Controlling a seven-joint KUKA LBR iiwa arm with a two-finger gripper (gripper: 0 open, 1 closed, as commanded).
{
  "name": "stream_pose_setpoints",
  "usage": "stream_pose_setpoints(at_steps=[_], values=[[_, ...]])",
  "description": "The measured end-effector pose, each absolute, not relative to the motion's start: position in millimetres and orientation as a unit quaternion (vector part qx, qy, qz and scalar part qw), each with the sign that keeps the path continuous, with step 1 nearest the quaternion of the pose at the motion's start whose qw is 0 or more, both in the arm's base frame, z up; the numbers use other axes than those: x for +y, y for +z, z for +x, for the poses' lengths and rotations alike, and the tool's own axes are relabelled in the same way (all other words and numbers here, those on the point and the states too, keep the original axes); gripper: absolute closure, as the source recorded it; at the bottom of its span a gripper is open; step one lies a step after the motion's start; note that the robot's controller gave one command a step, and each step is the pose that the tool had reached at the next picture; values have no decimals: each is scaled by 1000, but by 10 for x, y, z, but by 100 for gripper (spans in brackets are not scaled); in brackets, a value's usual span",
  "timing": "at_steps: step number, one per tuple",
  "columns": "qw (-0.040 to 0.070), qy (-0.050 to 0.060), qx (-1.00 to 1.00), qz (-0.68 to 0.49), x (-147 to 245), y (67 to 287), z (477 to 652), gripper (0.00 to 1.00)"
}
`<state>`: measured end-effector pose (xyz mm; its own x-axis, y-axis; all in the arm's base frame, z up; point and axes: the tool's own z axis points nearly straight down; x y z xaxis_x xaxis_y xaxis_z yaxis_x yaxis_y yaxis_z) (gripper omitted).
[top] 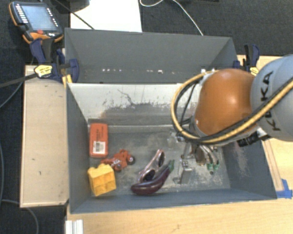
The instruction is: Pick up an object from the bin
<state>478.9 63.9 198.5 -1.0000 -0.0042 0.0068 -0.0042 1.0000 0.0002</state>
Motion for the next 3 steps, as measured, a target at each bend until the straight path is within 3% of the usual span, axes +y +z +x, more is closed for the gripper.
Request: stream_pose_setpoints(at_steps=[1, 2, 3], values=[[-1, 0, -1000, 0, 635, 2029, 4807, 0], [2, -1, -996, -89, 1394, 1207, 5006, 0], [-1, -1, -999, -46, 1431, 1276, 5147, 0]])
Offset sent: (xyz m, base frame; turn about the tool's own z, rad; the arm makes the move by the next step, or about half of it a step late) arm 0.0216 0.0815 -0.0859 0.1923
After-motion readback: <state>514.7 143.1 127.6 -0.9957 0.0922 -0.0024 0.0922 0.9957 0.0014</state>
